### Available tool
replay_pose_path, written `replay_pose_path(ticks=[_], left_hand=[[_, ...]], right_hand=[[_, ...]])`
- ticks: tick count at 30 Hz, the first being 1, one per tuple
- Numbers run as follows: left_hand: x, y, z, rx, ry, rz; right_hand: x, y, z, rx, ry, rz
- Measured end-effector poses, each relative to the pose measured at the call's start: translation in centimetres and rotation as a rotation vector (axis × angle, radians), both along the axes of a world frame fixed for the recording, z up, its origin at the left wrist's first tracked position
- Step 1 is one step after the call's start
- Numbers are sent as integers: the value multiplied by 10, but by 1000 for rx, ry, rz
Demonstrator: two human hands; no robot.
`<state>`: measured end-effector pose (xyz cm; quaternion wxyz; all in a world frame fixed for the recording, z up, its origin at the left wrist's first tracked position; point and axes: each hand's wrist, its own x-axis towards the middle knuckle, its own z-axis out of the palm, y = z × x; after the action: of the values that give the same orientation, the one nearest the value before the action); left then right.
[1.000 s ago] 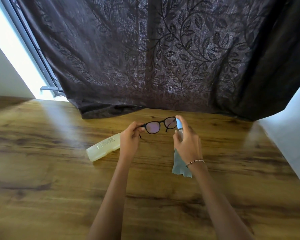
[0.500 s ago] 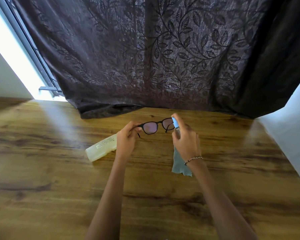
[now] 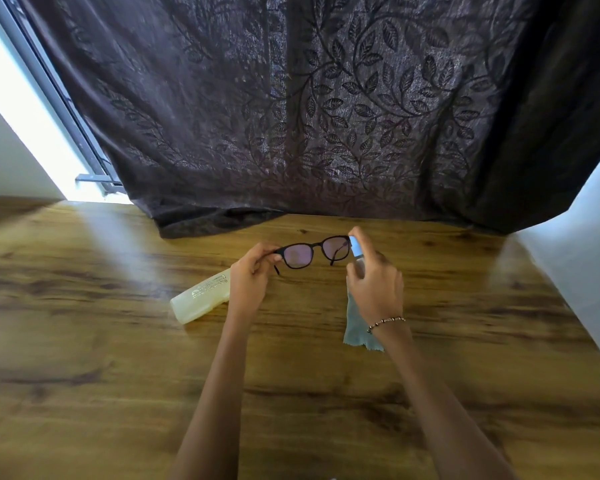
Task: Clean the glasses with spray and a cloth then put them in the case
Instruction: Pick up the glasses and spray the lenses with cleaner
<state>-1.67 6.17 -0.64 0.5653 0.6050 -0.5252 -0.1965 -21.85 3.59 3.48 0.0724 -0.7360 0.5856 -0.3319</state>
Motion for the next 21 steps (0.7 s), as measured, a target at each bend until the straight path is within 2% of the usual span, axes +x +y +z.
replay_pose_path(ticks=[3,9,16,21], left_hand=[[1,0,0,-2,-7,-6],[2,0,-1,5,-20,-16],[3,0,-1,-17,-27,-25],[3,-1,-3,-6,-29,-17]], right_hand=[[-3,0,-2,-9,-25,-27],[-4,-6,-3,45,67,24],[-2,-4,-7,14,-9,-11],[0,-9,-1,-20,93,52]])
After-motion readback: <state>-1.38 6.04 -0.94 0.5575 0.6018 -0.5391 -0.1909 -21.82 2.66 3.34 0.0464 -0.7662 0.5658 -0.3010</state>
